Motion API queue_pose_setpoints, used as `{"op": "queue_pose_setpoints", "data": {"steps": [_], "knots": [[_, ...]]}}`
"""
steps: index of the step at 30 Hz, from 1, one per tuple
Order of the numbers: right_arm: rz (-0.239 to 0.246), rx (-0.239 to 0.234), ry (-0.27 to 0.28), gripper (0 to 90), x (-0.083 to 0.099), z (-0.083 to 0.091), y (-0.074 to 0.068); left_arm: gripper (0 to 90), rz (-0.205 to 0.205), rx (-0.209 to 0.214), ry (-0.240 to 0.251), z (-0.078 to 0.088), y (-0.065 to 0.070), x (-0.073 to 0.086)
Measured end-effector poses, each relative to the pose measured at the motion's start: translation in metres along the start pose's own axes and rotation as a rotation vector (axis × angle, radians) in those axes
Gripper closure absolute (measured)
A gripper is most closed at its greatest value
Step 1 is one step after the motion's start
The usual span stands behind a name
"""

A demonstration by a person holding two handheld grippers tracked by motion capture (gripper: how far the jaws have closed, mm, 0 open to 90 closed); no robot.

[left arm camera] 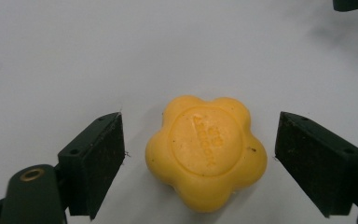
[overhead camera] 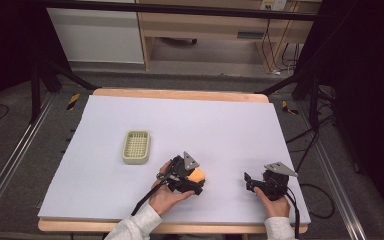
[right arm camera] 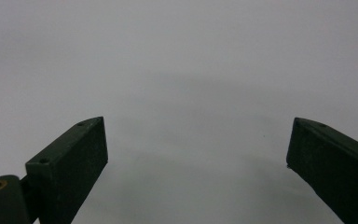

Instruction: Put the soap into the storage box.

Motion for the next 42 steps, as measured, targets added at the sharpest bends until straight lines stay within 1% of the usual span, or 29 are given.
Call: {"op": "queue_pose_setpoints", "data": {"steps": [6,11,15,19,26,30,32,36,37,42], "knots": [[0.0,0.0,-0.002,5.6,0.0,0.0,0.0,15.2,0.002,0.012,-0.018,-0.005,0.0,0.001],[0.0,0.0,-0.003,5.6,0.0,0.0,0.0,15.5,-0.003,0.012,-0.033,-0.01,0.002,0.001],[-0.001,-0.001,-0.004,5.6,0.0,0.0,0.0,16.4,0.006,0.014,-0.044,-0.013,0.002,0.002],[-0.001,-0.002,-0.006,5.6,0.0,0.0,0.0,17.9,0.02,0.029,-0.055,-0.017,0.002,0.003],[-0.004,-0.002,-0.007,5.6,0.0,0.0,0.0,20.8,0.038,0.028,-0.069,-0.022,0.003,0.003],[-0.005,-0.004,-0.009,5.6,0.0,0.0,0.0,21.6,0.041,0.03,-0.082,-0.024,0.003,0.004],[-0.005,-0.002,-0.007,5.6,0.0,0.0,0.0,24.0,0.045,0.034,-0.084,-0.026,0.004,0.005],[-0.01,-0.006,-0.011,5.6,0.0,0.0,0.0,24.3,0.046,0.031,-0.089,-0.026,0.004,0.005],[-0.008,-0.003,-0.01,5.6,0.0,-0.001,0.0,24.3,0.052,0.033,-0.095,-0.027,0.004,0.005],[-0.007,-0.002,-0.011,5.6,0.0,0.0,0.0,24.5,0.05,0.03,-0.102,-0.027,0.004,0.004]]}}
Point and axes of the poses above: each handheld gripper's, and its own axes: z roughly backward along the jaws, x roughly out of its underside, y roughly to its right, the point moved 3 cm from there along -z, roughly forward along the jaws, and after that the axes turned 12 degrees about -z, right-handed, at the moved point
